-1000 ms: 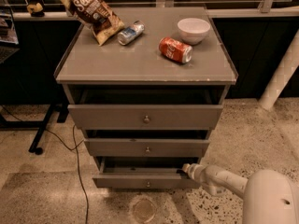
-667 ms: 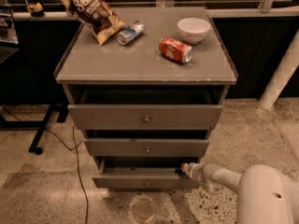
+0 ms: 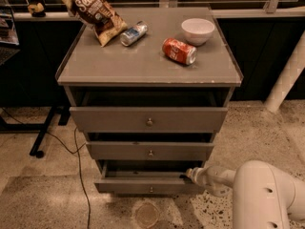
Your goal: Open bottom drawer
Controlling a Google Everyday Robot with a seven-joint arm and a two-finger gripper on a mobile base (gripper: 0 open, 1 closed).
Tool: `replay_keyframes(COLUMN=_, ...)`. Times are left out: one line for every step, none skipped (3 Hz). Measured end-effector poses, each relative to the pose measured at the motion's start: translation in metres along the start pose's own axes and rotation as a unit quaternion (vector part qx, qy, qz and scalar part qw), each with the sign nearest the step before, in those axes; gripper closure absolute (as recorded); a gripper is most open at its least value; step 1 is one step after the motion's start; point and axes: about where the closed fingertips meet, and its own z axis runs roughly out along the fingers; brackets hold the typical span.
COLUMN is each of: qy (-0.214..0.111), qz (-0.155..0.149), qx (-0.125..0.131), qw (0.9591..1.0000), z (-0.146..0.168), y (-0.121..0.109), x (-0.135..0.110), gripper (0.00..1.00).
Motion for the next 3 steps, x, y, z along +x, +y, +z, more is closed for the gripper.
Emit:
replay_keyframes(qy=0.017, qz=0.005, qx=0.003, qw=0.9998, z=-0.004, y=-0.006, x=0.006, gripper=1.00)
replay_keyframes(qy=0.033, qz=0.007, qx=-0.001, qw=0.9994, z=-0.010, y=-0.012, x=0.013, gripper=1.00)
replay_keyframes(qy=0.059, qz=0.011, qx=-0.007, qw=0.9982, z=-0.013, y=-0.016, x=0.020, gripper=1.00)
